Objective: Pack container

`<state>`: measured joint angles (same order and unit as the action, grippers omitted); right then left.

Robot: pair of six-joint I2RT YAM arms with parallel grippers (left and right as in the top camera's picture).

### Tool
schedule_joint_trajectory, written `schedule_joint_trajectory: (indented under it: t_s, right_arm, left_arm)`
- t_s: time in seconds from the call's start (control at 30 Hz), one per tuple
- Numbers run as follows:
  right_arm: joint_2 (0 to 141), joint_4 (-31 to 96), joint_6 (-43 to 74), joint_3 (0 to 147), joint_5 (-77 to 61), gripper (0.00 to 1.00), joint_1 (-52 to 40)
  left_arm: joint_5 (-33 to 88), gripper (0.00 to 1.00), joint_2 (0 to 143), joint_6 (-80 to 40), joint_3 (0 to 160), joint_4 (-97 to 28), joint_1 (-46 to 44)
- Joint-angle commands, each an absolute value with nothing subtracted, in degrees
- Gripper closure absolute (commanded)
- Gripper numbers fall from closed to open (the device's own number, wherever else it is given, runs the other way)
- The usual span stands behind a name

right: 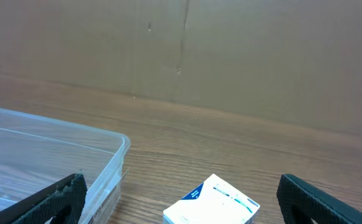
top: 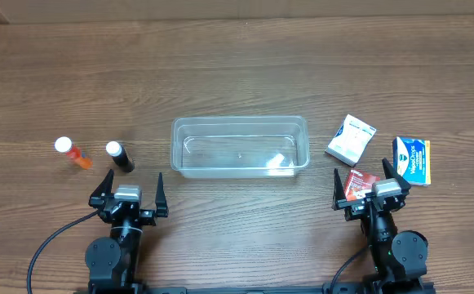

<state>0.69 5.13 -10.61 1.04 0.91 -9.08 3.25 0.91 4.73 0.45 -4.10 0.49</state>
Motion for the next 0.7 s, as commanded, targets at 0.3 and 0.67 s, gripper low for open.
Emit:
schedule_joint_trajectory:
  t_s: [0.3,0.67]
  right_arm:
    - [0.3,4.6,-10.9,0.5,1.6,0.0,-9.3]
    - [0.3,4.7,-10.4,0.5,1.3,0.0,-9.3]
  left_arm:
    - [3.4,0.0,0.8,6.0,0.3,-4.2,0.7]
    - [3.4,0.0,0.8,6.0,0.3,-4.2,0.7]
